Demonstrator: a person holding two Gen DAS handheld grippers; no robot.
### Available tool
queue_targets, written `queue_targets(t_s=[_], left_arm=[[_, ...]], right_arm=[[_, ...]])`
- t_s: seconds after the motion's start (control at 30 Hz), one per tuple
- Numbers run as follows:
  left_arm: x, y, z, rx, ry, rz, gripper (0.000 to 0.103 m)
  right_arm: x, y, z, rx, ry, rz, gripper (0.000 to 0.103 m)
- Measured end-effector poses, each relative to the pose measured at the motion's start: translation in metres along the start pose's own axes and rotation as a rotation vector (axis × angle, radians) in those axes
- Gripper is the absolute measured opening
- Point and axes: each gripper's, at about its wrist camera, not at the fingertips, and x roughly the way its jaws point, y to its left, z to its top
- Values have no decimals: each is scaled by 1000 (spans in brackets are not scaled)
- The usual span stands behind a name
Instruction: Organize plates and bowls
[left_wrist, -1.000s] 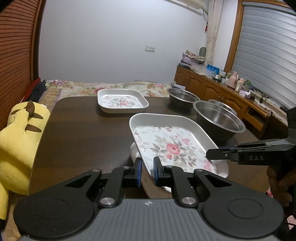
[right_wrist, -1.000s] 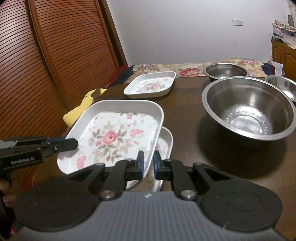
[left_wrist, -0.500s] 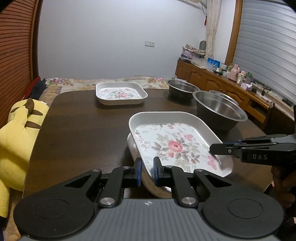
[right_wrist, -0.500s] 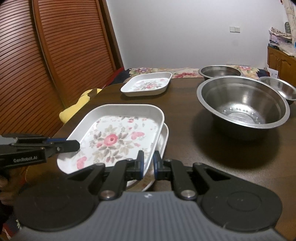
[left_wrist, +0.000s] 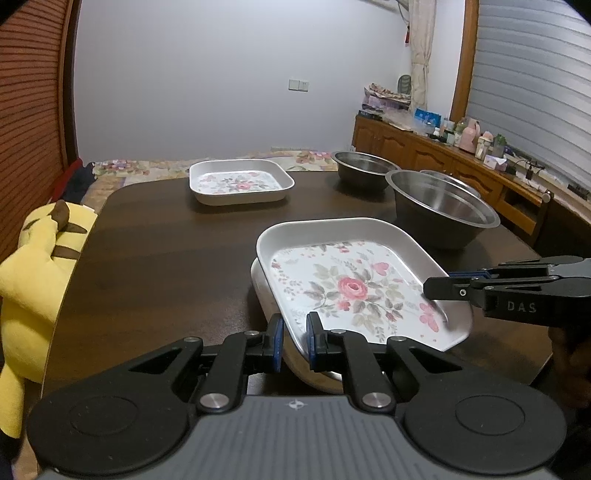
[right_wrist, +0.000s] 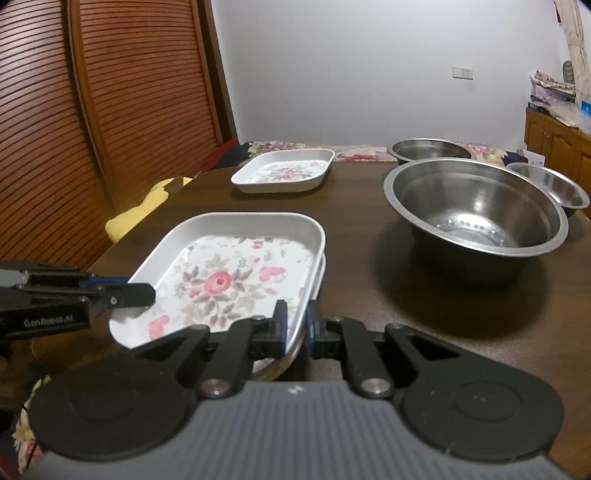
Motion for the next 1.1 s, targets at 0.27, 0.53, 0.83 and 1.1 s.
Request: queue_targets(t_s=[0.27, 0.53, 0.83, 1.1], left_arm=[[4, -2, -3, 11, -2, 35, 17], [7, 1, -4, -8, 7, 28, 17], [5, 7, 4, -20, -2, 30, 16], [4, 18, 31, -5, -35, 46, 17]], right_arm=[[3, 0, -2, -6, -9, -6, 12], [4, -2, -5, -5, -11, -4, 13], [0, -6, -1, 26, -14, 32, 14], [-13, -10, 28, 2, -69, 55, 14]])
